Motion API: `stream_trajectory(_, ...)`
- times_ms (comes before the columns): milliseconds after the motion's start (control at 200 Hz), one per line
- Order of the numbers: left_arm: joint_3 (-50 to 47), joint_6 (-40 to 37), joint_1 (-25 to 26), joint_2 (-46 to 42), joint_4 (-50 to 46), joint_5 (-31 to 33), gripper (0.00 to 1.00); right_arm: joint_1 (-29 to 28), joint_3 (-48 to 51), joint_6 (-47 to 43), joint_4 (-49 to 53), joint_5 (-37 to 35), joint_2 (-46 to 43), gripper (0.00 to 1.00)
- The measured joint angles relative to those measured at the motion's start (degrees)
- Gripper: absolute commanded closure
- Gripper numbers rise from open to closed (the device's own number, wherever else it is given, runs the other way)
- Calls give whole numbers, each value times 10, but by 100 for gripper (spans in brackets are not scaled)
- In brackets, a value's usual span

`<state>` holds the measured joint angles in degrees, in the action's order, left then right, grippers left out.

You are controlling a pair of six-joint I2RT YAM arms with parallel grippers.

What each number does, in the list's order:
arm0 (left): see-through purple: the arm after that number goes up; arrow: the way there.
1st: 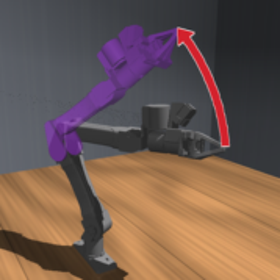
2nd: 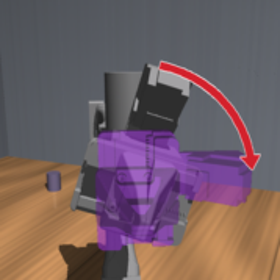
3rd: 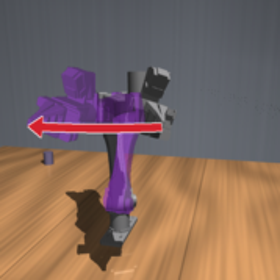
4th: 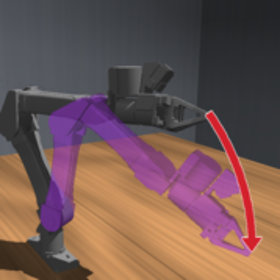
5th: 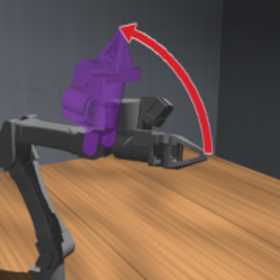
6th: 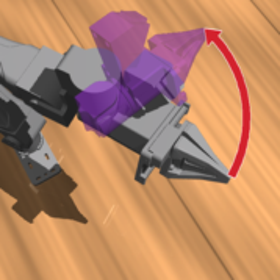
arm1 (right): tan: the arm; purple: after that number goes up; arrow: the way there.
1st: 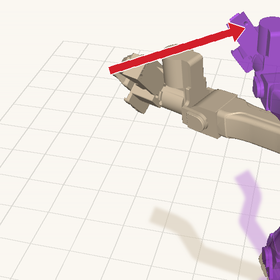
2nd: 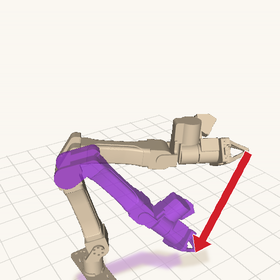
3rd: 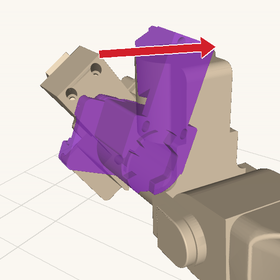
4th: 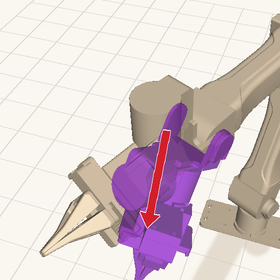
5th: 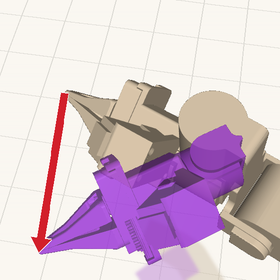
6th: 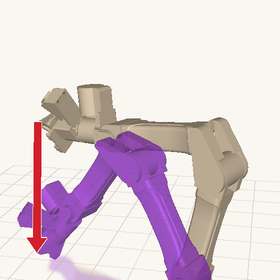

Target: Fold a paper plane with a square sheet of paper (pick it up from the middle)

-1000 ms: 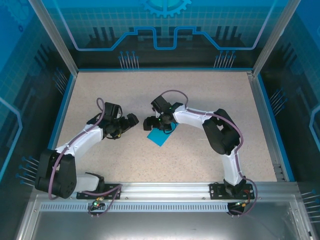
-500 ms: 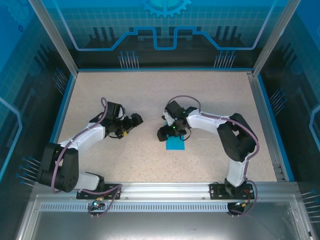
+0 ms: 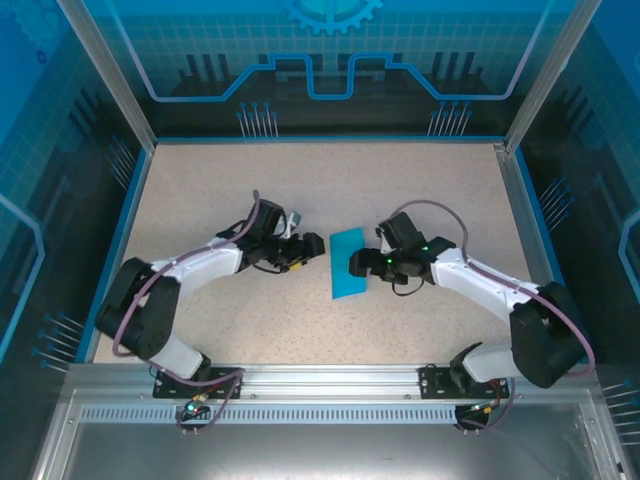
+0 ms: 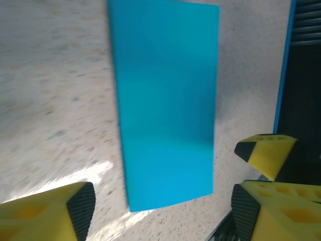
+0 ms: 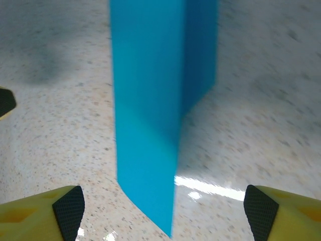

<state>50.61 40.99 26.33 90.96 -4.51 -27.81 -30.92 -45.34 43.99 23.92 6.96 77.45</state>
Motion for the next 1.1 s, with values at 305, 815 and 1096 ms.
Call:
stream_trajectory(305,84,14,31,121,45,-41,46,11,95,86,-61,55,-12,37)
stream_trajectory(815,108,11,31,139,31,-41,46,10,137,164,-161,98,-14,69)
stream_trajectory(1096,114,11,31,143,27,-41,47,-11,137,178,-159,93,-25,80)
